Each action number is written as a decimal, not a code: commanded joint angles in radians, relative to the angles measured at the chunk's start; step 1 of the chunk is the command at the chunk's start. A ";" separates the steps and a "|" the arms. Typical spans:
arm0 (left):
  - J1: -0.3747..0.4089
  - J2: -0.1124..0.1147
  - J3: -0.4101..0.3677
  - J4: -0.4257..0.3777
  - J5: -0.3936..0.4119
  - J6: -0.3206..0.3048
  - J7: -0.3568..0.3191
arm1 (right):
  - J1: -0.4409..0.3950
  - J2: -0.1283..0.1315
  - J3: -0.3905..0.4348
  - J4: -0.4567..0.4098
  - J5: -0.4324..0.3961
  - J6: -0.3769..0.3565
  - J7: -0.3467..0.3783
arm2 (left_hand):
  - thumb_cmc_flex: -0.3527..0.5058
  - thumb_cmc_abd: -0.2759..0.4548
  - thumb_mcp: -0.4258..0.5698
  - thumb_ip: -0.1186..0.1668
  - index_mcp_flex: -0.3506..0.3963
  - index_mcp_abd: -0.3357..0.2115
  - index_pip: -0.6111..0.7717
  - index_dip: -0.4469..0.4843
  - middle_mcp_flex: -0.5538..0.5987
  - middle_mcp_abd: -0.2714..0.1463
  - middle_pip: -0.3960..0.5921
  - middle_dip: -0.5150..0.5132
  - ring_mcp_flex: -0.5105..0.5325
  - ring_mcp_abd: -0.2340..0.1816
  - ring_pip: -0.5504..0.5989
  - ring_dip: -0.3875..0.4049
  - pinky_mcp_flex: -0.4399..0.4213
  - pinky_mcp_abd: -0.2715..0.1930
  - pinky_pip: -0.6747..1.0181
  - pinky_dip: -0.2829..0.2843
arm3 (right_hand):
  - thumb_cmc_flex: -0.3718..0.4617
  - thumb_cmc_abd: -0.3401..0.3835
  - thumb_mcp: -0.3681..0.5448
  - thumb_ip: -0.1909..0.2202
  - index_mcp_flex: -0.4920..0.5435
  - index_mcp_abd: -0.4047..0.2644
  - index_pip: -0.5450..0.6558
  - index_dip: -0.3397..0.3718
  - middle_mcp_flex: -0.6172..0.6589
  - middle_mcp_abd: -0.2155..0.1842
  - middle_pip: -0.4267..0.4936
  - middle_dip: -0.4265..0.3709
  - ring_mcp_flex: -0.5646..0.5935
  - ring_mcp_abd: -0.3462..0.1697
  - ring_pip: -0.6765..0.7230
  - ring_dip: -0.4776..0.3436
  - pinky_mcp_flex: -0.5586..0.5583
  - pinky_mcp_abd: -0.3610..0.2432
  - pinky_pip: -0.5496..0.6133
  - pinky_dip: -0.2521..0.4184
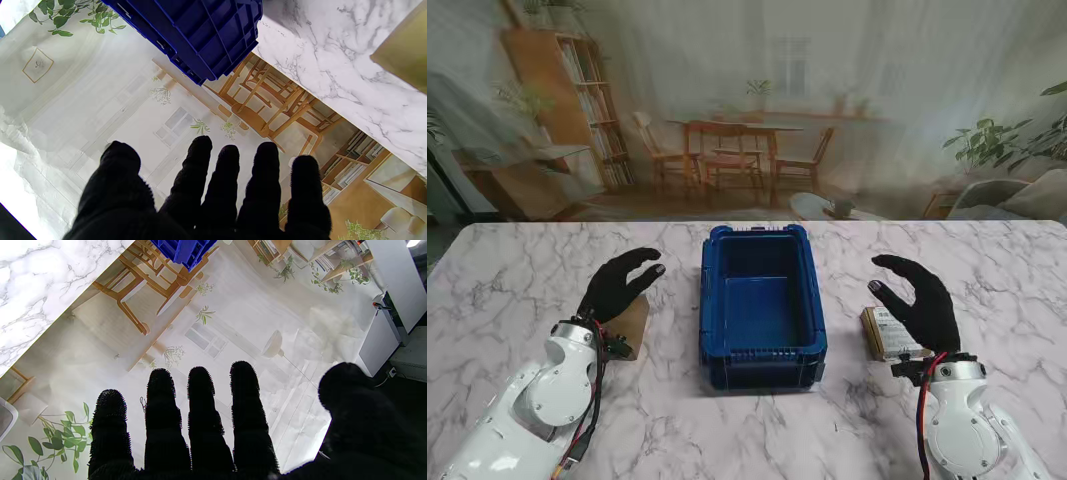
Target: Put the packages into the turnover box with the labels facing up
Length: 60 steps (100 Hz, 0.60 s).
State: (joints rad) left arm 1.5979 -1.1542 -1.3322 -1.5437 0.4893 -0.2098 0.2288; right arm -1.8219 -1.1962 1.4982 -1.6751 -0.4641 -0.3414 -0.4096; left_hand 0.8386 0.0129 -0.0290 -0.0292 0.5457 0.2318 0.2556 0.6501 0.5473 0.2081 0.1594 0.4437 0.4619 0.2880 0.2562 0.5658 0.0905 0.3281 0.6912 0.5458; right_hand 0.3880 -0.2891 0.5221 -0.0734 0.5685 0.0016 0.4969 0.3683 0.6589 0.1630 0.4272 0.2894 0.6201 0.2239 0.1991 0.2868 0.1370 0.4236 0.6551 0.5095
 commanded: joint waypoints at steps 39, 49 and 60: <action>0.020 0.000 -0.005 -0.019 -0.001 -0.010 -0.015 | 0.008 0.003 -0.012 0.000 -0.002 0.015 0.015 | 0.027 0.035 -0.003 0.018 0.018 0.000 -0.017 -0.009 -0.007 -0.009 -0.011 -0.001 -0.009 -0.002 0.001 0.002 -0.015 0.002 -0.024 0.012 | -0.006 -0.005 -0.014 0.011 0.016 -0.020 -0.007 0.018 -0.029 -0.009 0.016 0.002 -0.019 -0.024 -0.020 0.005 -0.012 -0.003 0.020 -0.014; 0.030 0.002 -0.008 -0.029 0.003 -0.016 -0.018 | 0.000 0.002 -0.007 -0.005 0.002 0.008 0.016 | 0.026 0.035 -0.003 0.018 0.019 -0.001 -0.017 -0.009 -0.007 -0.009 -0.011 -0.001 -0.008 -0.002 0.001 0.002 -0.015 0.003 -0.024 0.012 | -0.007 -0.007 -0.015 0.011 0.014 -0.022 -0.008 0.018 -0.037 -0.009 0.014 0.001 -0.021 -0.025 -0.021 0.004 -0.012 -0.003 0.022 -0.014; 0.042 0.003 -0.014 -0.043 0.015 -0.025 -0.017 | -0.012 0.000 0.001 -0.012 -0.008 -0.001 0.000 | 0.026 0.036 -0.003 0.018 0.018 -0.004 -0.016 -0.009 -0.004 -0.009 -0.011 -0.001 -0.005 -0.002 0.002 0.002 -0.013 0.004 -0.023 0.013 | -0.008 -0.012 -0.015 0.010 0.007 -0.026 -0.011 0.016 -0.068 -0.006 0.005 -0.003 -0.063 -0.030 -0.039 -0.003 -0.021 -0.012 0.019 -0.017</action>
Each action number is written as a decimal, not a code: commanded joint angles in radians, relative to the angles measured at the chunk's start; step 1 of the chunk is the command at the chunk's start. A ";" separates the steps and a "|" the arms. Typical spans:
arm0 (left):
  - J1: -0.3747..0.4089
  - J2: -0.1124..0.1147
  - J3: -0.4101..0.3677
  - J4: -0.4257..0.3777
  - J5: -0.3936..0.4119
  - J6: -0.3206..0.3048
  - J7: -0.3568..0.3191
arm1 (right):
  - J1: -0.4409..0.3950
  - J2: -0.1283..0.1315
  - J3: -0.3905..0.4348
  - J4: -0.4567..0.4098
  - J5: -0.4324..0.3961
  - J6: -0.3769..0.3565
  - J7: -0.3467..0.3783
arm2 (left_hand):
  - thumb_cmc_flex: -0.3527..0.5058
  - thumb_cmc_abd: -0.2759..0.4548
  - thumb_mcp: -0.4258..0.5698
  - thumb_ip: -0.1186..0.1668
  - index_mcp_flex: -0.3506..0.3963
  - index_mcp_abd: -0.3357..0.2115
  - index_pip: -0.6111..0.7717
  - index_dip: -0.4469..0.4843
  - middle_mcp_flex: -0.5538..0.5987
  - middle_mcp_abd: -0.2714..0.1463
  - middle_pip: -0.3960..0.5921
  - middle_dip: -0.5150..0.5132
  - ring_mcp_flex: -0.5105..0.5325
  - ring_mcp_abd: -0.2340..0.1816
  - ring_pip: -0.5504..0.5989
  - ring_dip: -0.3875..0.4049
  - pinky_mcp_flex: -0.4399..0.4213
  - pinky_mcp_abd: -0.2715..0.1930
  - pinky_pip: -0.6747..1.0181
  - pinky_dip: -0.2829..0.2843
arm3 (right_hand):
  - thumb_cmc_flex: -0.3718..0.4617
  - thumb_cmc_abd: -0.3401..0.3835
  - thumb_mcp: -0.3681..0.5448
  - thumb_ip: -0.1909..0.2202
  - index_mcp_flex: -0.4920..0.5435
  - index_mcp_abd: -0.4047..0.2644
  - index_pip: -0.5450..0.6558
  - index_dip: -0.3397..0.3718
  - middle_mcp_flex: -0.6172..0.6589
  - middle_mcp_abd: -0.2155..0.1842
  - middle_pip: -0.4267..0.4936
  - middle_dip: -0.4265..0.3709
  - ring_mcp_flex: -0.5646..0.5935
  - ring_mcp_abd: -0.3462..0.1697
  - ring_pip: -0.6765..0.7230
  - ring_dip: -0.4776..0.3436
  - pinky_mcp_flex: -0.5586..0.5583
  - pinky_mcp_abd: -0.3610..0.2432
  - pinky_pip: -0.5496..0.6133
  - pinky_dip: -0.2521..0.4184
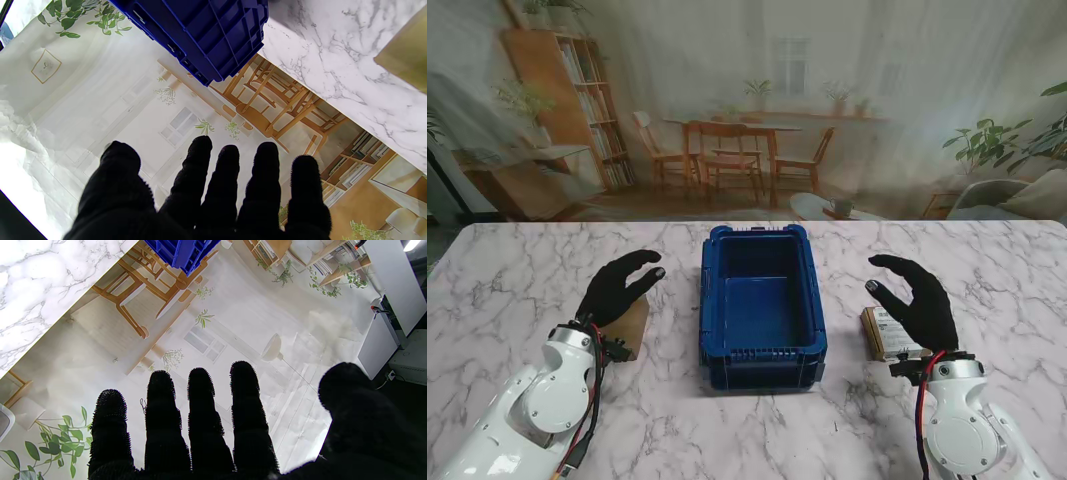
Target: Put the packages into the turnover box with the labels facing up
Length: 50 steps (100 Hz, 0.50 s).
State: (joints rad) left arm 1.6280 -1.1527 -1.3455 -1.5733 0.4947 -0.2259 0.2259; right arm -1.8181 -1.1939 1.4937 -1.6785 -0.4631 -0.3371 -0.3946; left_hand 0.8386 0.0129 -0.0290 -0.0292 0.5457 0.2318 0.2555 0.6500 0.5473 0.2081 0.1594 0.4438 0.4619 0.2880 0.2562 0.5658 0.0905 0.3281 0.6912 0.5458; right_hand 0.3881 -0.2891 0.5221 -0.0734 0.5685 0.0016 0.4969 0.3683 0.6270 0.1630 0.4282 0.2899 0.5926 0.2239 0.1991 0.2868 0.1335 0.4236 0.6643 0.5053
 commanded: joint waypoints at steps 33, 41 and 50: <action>0.036 0.000 -0.014 -0.039 0.016 -0.016 0.001 | -0.057 0.011 0.080 -0.037 -0.093 0.045 0.001 | 0.026 0.036 -0.003 0.019 0.019 -0.003 -0.015 -0.008 -0.003 -0.010 -0.009 0.000 -0.005 -0.003 0.002 0.002 -0.014 0.003 -0.022 0.015 | -0.028 -0.020 -0.023 0.008 -0.040 -0.059 -0.014 0.021 -0.209 -0.021 -0.005 -0.015 -0.116 -0.054 -0.068 -0.017 -0.049 -0.023 0.001 -0.014; 0.047 0.001 -0.021 -0.048 0.032 -0.022 0.009 | -0.054 0.015 0.093 -0.035 -0.111 0.053 0.010 | 0.025 0.035 -0.003 0.019 0.020 -0.005 -0.014 -0.008 -0.001 -0.010 -0.009 0.000 -0.002 -0.001 0.003 0.003 -0.012 0.005 -0.022 0.015 | -0.043 -0.021 -0.027 0.008 -0.088 -0.085 -0.013 0.026 -0.252 -0.046 0.003 -0.021 -0.133 -0.063 -0.071 -0.018 -0.059 -0.021 -0.007 -0.013; 0.049 0.000 -0.024 -0.050 0.042 -0.022 0.017 | -0.047 0.024 0.095 -0.030 -0.152 0.074 0.028 | 0.026 0.035 -0.002 0.019 0.019 -0.005 -0.014 -0.007 -0.001 -0.010 -0.009 0.000 -0.003 -0.001 0.002 0.002 -0.012 0.006 -0.022 0.015 | -0.087 -0.026 -0.035 0.004 -0.111 -0.126 -0.003 0.031 -0.275 -0.074 -0.014 -0.038 -0.160 -0.074 -0.087 -0.026 -0.080 -0.011 -0.047 -0.026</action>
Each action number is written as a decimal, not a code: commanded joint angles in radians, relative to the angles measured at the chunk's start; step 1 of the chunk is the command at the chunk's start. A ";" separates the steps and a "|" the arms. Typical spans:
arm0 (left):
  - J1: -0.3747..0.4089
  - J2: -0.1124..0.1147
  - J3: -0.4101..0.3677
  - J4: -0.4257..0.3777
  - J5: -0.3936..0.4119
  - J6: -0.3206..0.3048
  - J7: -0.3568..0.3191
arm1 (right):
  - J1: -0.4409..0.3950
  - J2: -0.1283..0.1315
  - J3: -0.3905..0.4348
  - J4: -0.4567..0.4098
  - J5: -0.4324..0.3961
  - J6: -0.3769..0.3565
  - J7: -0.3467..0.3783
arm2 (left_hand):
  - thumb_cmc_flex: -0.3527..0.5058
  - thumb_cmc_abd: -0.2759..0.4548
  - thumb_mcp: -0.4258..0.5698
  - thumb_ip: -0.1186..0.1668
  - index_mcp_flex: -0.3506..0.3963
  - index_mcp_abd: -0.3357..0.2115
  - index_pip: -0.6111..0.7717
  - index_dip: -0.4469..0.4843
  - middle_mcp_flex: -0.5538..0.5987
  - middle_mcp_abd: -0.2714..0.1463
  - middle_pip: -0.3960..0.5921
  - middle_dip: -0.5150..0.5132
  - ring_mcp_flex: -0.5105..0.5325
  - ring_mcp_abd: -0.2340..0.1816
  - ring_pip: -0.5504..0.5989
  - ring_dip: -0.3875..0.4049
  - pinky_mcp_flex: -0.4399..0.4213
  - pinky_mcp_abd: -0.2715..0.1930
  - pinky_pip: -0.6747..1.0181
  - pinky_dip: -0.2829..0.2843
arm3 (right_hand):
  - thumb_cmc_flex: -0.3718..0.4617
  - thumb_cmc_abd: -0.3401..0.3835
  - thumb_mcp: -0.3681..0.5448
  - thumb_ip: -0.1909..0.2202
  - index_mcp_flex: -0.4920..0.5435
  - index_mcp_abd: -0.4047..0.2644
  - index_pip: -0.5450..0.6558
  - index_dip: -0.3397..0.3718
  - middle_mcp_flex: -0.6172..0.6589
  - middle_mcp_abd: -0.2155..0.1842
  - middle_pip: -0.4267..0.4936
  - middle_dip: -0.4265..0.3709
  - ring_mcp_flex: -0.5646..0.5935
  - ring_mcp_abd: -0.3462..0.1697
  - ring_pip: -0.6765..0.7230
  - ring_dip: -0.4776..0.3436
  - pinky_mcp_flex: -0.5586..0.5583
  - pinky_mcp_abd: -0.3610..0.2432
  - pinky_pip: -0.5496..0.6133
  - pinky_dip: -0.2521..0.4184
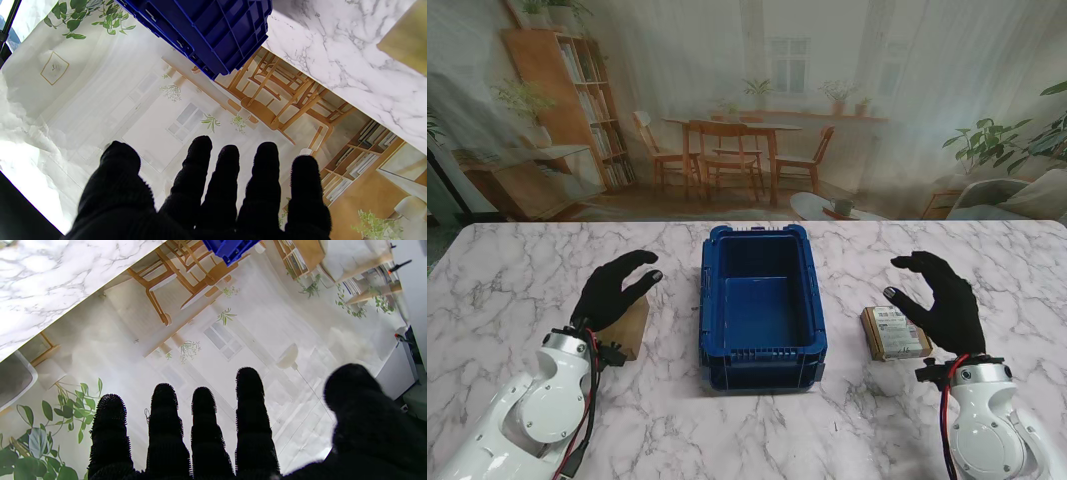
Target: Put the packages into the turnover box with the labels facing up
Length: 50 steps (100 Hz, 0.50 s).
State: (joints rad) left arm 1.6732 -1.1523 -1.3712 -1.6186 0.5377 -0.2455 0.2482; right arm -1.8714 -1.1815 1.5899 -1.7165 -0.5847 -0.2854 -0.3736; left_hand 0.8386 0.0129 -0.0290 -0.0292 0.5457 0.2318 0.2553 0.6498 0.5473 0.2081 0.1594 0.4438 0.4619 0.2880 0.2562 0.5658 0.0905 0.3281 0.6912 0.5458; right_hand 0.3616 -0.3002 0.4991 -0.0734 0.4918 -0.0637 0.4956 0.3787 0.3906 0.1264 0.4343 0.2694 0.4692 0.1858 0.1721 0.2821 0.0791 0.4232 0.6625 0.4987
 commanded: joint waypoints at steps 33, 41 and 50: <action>0.009 -0.001 -0.001 -0.010 -0.015 0.000 -0.011 | 0.107 0.065 -0.064 0.101 -0.280 0.164 0.080 | 0.027 0.036 -0.002 0.019 0.020 -0.002 -0.014 -0.008 -0.001 -0.009 -0.009 0.000 -0.004 0.000 0.002 0.002 -0.014 0.005 -0.022 0.015 | -0.308 -0.100 0.108 -0.032 -0.288 -0.175 -0.121 -0.036 -0.209 -0.140 -0.164 -0.095 -0.156 -0.061 -0.137 -0.067 -0.076 0.048 -0.176 -0.058; 0.011 -0.001 -0.001 -0.014 -0.018 0.005 -0.014 | 0.140 0.076 -0.089 0.137 -0.333 0.207 0.088 | 0.026 0.035 -0.003 0.019 0.020 -0.003 -0.015 -0.008 -0.001 -0.009 -0.009 0.000 -0.004 0.000 0.002 0.002 -0.014 0.006 -0.023 0.015 | -0.340 -0.115 0.138 -0.039 -0.293 -0.185 -0.133 -0.046 -0.218 -0.153 -0.257 -0.140 -0.182 -0.051 -0.152 -0.085 -0.089 0.070 -0.165 -0.080; 0.011 0.000 0.000 -0.014 -0.017 0.006 -0.017 | 0.172 0.082 -0.115 0.172 -0.355 0.245 0.106 | 0.027 0.036 -0.002 0.019 0.019 -0.003 -0.015 -0.008 -0.002 -0.008 -0.009 -0.001 -0.004 0.000 0.002 0.002 -0.014 0.004 -0.023 0.015 | -0.383 -0.133 0.175 -0.049 -0.274 -0.184 -0.120 -0.042 -0.215 -0.141 -0.256 -0.133 -0.181 -0.042 -0.146 -0.092 -0.112 0.097 -0.140 -0.124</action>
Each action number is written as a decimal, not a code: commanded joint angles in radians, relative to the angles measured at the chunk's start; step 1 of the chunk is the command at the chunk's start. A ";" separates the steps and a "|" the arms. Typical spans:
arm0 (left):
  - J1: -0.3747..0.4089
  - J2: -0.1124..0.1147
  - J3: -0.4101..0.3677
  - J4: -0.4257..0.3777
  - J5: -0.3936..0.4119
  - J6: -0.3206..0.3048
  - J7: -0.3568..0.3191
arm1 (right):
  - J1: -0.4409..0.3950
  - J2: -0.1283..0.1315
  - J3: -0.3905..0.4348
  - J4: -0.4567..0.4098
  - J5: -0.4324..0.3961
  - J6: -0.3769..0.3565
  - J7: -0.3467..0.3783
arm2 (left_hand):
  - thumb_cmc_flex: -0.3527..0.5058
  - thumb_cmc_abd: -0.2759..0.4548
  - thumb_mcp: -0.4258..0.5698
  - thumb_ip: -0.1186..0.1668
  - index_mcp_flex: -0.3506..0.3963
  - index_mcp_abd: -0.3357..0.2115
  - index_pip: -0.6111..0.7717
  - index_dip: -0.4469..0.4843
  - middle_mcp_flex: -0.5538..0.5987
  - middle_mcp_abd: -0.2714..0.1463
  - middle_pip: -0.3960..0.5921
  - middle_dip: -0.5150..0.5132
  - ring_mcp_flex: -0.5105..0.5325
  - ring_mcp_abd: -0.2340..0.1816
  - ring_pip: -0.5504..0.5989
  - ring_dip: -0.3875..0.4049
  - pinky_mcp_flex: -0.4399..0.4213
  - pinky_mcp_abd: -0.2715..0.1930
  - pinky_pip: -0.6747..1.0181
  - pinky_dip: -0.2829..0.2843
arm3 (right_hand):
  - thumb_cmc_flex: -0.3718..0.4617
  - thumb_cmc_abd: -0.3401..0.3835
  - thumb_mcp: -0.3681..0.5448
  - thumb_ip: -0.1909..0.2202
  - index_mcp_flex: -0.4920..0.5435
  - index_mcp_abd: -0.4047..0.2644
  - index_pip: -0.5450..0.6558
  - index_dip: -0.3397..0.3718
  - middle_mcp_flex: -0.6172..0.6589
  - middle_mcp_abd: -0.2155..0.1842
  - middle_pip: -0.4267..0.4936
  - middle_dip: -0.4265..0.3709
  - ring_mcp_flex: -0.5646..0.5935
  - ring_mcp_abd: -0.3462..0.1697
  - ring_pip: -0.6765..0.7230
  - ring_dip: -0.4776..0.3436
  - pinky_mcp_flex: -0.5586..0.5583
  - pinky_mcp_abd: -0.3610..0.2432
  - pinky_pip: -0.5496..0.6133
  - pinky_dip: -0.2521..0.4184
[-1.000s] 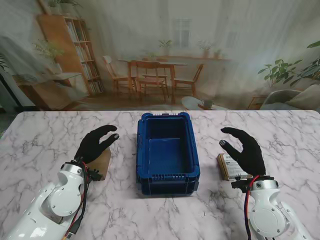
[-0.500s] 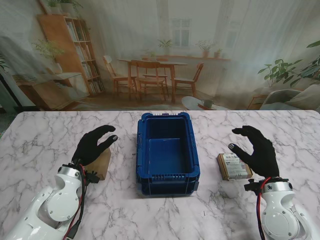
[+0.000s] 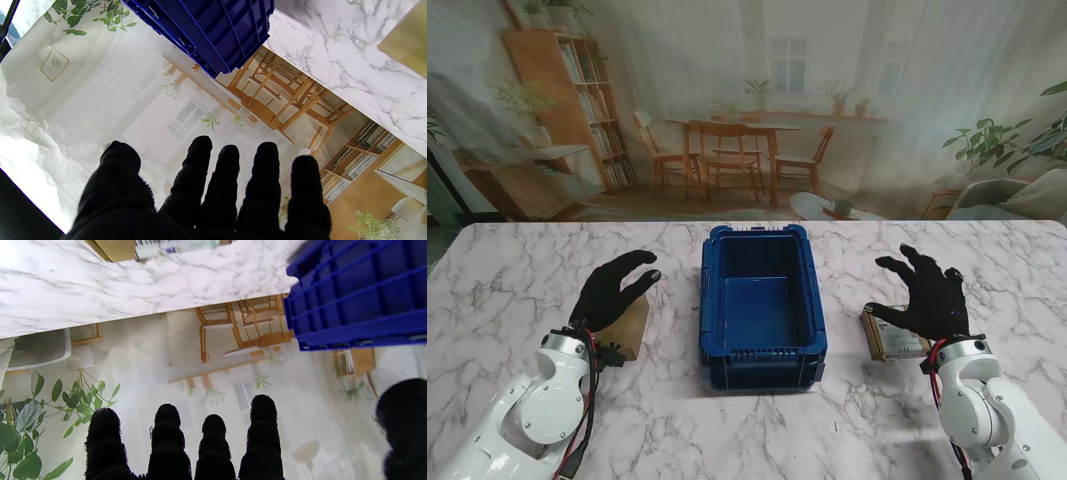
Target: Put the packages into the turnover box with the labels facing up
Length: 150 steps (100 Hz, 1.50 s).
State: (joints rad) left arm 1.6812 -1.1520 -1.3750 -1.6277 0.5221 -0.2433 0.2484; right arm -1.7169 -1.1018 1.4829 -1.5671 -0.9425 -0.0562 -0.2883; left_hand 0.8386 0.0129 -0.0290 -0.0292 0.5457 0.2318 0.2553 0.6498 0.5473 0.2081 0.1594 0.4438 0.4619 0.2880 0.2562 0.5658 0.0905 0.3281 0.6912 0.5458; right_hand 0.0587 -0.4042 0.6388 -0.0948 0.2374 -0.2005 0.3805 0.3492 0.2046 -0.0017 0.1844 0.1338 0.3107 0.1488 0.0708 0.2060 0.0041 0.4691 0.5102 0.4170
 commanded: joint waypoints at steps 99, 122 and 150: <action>-0.002 0.003 0.012 0.001 0.016 0.000 -0.023 | 0.220 0.016 -0.255 0.292 0.005 0.233 0.076 | 0.025 0.036 -0.003 0.018 0.018 -0.004 -0.017 -0.009 -0.003 -0.008 -0.012 -0.002 -0.005 0.000 0.000 0.001 -0.014 0.004 -0.025 0.013 | -0.120 -0.065 0.089 -0.037 -0.008 0.015 -0.005 0.040 -0.033 0.032 -0.013 0.036 -0.005 0.004 -0.013 0.022 -0.075 0.123 0.214 -0.230; -0.001 0.004 0.012 0.000 0.017 0.000 -0.026 | 0.242 0.015 -0.278 0.323 0.023 0.247 0.083 | 0.025 0.035 -0.003 0.018 0.018 -0.002 -0.017 -0.009 -0.003 -0.008 -0.013 -0.002 -0.005 -0.001 0.000 0.001 -0.013 0.004 -0.025 0.013 | -0.101 -0.071 0.088 -0.035 -0.020 0.025 -0.012 0.036 -0.038 0.032 -0.039 0.010 -0.021 0.008 -0.028 0.009 -0.071 0.126 0.216 -0.238; -0.001 0.004 0.014 -0.001 0.018 0.003 -0.027 | 0.261 0.009 -0.301 0.354 0.048 0.257 0.068 | 0.026 0.036 -0.003 0.018 0.018 -0.003 -0.017 -0.009 -0.004 -0.008 -0.013 -0.003 -0.006 0.000 0.000 0.000 -0.013 0.005 -0.026 0.013 | -0.032 -0.101 0.072 -0.022 0.036 0.099 0.080 0.085 -0.032 0.112 0.067 0.053 0.015 0.032 0.006 0.017 0.012 0.131 0.279 -0.229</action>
State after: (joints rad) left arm 1.6798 -1.1475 -1.3650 -1.6276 0.5392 -0.2421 0.2367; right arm -1.4580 -1.0865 1.1860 -1.2225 -0.8970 0.1926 -0.2132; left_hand 0.8386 0.0129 -0.0290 -0.0292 0.5457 0.2318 0.2553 0.6498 0.5473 0.2081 0.1594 0.4437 0.4619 0.2880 0.2562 0.5658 0.0905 0.3281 0.6912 0.5458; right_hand 0.0166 -0.4716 0.7061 -0.1154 0.2527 -0.1333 0.4343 0.4037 0.2036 0.0856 0.2147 0.1701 0.3266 0.1613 0.0735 0.2279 0.0013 0.5491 0.7598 0.1941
